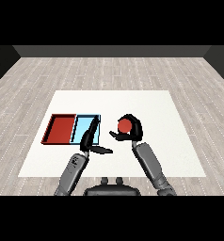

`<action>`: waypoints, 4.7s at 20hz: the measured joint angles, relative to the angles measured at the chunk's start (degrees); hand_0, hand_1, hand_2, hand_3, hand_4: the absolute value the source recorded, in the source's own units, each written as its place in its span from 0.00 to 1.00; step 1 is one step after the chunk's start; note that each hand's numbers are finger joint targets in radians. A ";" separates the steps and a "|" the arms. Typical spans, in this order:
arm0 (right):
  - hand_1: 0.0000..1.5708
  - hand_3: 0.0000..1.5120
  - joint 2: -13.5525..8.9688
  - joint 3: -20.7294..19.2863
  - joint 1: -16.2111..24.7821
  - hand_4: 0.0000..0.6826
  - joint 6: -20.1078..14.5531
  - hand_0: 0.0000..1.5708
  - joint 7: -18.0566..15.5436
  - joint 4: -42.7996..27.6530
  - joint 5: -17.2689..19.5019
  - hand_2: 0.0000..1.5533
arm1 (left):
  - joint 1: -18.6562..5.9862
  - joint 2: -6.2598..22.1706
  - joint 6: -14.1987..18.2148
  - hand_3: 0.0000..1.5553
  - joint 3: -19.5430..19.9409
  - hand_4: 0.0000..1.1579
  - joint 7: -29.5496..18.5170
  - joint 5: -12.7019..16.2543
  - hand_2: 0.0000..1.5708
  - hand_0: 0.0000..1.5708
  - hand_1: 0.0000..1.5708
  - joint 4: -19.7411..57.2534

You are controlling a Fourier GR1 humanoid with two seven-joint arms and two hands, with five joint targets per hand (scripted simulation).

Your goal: Pick the red can and put it in the red box

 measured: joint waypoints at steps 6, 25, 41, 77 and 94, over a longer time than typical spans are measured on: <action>0.93 0.92 0.41 1.61 -0.68 0.96 -0.65 0.93 -0.27 -0.52 0.22 0.93 | -1.74 0.01 2.67 0.00 -2.87 0.00 -1.25 1.68 0.00 0.00 0.00 5.30; 0.94 0.93 0.54 8.53 -0.97 0.94 -4.97 0.94 -3.15 -1.46 -3.18 0.92 | -6.78 0.17 5.52 0.00 -7.15 0.00 -5.41 9.65 0.00 0.00 0.00 15.35; 0.96 0.93 0.07 13.61 -3.32 0.93 -8.84 0.96 -3.65 -1.52 -6.67 0.94 | -10.83 0.95 7.64 0.00 -10.06 0.00 -7.50 15.96 0.00 0.00 0.00 20.38; 0.00 0.00 0.36 14.52 -3.61 0.00 -9.40 0.00 2.50 0.44 -4.71 0.00 | -12.33 0.91 26.44 0.96 -12.18 0.98 -17.07 21.28 1.00 1.00 1.00 22.76; 0.00 0.00 -2.60 6.12 5.41 0.00 -0.85 0.00 5.57 -11.77 -4.63 0.00 | -12.52 1.84 26.59 0.95 -8.67 0.97 -16.13 18.75 1.00 1.00 1.00 20.97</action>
